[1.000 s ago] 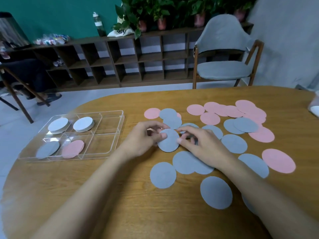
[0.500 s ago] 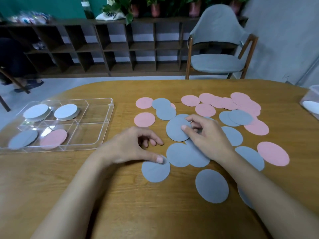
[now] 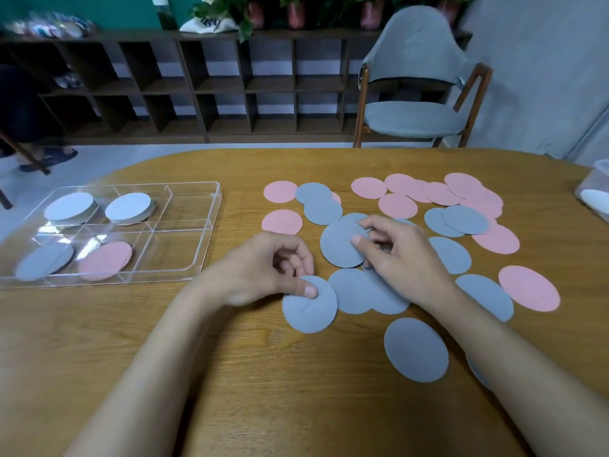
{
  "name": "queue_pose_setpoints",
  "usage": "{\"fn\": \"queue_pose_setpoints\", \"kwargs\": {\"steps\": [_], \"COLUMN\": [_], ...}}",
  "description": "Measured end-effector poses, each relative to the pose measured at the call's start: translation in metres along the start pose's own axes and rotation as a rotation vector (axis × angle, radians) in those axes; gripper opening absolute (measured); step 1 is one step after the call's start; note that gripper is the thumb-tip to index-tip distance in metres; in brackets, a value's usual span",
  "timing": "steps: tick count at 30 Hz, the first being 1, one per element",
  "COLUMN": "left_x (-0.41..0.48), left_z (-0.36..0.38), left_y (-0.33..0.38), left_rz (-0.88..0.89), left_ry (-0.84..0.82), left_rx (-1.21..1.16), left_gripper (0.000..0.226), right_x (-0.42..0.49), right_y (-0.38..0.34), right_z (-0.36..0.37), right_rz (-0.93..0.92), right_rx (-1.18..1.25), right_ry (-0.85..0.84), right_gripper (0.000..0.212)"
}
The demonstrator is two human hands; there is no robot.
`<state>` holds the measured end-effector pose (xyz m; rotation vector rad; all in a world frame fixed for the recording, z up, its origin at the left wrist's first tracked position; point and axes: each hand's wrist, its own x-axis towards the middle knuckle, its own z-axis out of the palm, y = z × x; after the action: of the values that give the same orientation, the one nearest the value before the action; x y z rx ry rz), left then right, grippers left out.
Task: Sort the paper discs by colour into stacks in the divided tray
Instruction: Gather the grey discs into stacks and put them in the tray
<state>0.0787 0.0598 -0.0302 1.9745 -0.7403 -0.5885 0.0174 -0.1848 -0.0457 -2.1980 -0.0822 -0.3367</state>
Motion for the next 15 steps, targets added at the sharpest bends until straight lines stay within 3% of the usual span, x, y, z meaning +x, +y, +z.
{"fn": "queue_pose_setpoints", "kwargs": {"steps": [5, 9, 12, 15], "left_x": [0.010, 0.015, 0.018, 0.021], "left_z": [0.010, 0.022, 0.032, 0.045], "left_y": [-0.002, -0.007, 0.000, 0.010], "left_rz": [0.077, 0.094, 0.125, 0.169], "left_ry": [0.296, 0.527, 0.613, 0.670], "left_rx": [-0.183, -0.117, -0.013, 0.139], "left_gripper": [0.029, 0.033, 0.020, 0.023], "right_x": [-0.003, -0.004, -0.005, -0.005], "right_y": [-0.007, -0.010, -0.010, -0.003], "right_z": [0.000, -0.001, -0.002, -0.006], "right_rz": [0.046, 0.045, 0.043, 0.026], "right_rx": [0.069, 0.096, 0.109, 0.058], "right_ry": [-0.112, -0.151, -0.154, -0.122], "right_gripper": [0.020, 0.025, 0.019, 0.016]}}
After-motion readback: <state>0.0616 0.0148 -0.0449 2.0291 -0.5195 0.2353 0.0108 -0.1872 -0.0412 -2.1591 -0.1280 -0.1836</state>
